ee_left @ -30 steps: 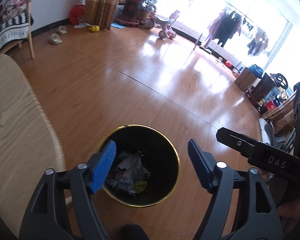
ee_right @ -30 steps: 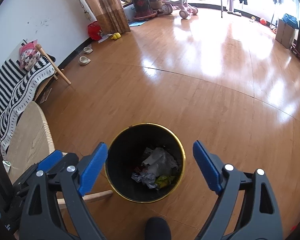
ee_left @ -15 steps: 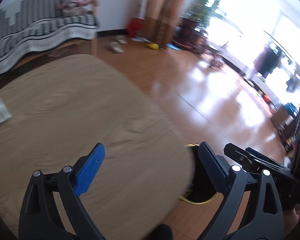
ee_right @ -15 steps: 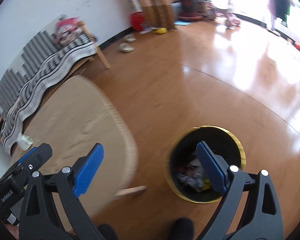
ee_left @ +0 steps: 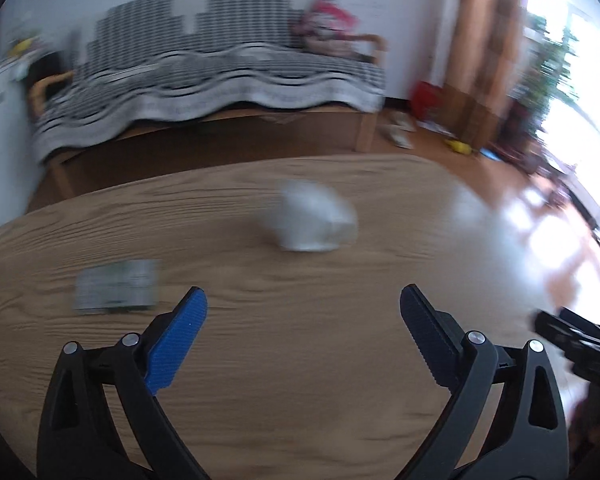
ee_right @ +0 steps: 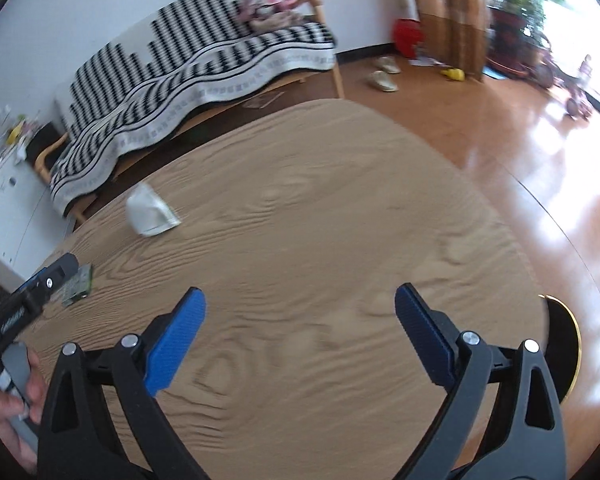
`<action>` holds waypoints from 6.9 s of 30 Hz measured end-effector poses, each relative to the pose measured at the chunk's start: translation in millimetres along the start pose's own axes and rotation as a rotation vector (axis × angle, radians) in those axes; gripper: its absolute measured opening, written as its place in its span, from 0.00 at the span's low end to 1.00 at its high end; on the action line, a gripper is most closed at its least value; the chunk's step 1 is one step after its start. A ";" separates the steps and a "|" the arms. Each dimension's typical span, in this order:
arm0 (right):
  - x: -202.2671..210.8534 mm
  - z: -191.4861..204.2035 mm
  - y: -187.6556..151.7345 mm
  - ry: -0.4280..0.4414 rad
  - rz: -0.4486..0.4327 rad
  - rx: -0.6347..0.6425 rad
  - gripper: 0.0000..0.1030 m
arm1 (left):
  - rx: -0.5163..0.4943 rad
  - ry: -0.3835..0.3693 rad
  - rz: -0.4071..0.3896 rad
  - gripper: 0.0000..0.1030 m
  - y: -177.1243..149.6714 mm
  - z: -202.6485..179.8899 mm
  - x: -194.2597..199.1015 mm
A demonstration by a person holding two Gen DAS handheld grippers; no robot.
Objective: Collect trash
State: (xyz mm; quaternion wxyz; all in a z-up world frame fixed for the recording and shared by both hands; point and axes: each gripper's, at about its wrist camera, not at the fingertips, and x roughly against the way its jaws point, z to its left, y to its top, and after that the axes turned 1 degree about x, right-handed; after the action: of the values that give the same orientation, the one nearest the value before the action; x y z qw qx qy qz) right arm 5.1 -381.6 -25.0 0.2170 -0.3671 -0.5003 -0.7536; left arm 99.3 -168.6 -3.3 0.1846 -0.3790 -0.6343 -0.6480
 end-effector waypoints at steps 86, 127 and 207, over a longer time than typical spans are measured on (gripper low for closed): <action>-55.9 107.8 -19.6 0.121 0.135 0.401 0.55 | -0.550 -0.298 0.198 0.94 3.0 213.7 -108.2; 122.7 -331.5 -111.4 -0.390 0.030 -0.265 0.55 | -0.510 -0.530 0.179 0.56 -142.7 -379.3 20.6; 4.7 88.1 -38.4 0.066 0.023 0.316 0.92 | 0.047 0.160 0.024 0.93 -43.6 71.5 40.5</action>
State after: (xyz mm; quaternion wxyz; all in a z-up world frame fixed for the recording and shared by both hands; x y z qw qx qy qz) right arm 5.0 -285.3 -24.0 0.2970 -0.3092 -0.6011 -0.6744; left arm 60.1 -84.4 -10.3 0.2513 -0.3291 -0.6279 -0.6590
